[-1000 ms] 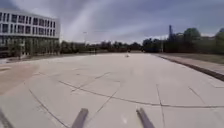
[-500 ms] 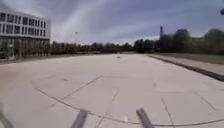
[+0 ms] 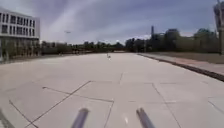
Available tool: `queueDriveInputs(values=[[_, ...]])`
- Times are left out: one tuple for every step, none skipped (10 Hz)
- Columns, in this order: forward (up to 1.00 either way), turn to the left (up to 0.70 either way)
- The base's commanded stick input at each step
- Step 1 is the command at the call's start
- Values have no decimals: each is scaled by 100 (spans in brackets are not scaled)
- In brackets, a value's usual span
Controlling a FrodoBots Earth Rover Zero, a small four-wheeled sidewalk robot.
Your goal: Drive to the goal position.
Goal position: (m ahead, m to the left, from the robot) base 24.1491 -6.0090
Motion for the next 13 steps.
queueDriveInputs(values=[[100,-30],[100,-30],[100,-30],[100,-30],[100,-30],[100,-30],[100,-30],[100,-30],[100,-30],[100,-30],[100,-30],[100,-21],[100,0]])
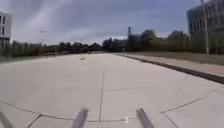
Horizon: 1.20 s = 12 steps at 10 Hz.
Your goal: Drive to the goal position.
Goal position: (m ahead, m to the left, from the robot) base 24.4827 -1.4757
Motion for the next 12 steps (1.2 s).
queueDriveInputs(values=[[100,0],[100,0],[100,0],[100,0],[100,0],[100,0],[100,0],[100,0],[100,0],[100,0],[100,0],[100,0]])
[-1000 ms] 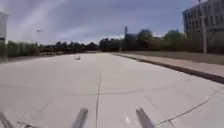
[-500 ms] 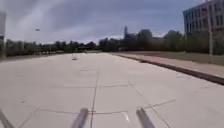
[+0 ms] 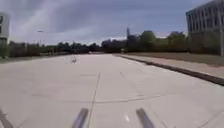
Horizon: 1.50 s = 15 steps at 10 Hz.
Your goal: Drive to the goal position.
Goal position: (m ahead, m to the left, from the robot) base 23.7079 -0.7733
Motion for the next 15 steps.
queueDriveInputs(values=[[100,0],[100,0],[100,0],[100,0],[100,0],[100,0],[100,0],[100,0],[100,0],[100,-2],[100,-9],[100,-26],[100,-39],[100,-38],[100,-35]])
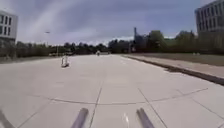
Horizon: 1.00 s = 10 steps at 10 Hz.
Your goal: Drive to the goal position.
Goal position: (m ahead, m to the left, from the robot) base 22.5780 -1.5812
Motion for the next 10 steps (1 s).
queueDriveInputs(values=[[100,-5],[100,-2],[100,-4],[100,-18],[100,-32],[100,-38],[100,-38],[100,-28],[100,-3],[100,0]])
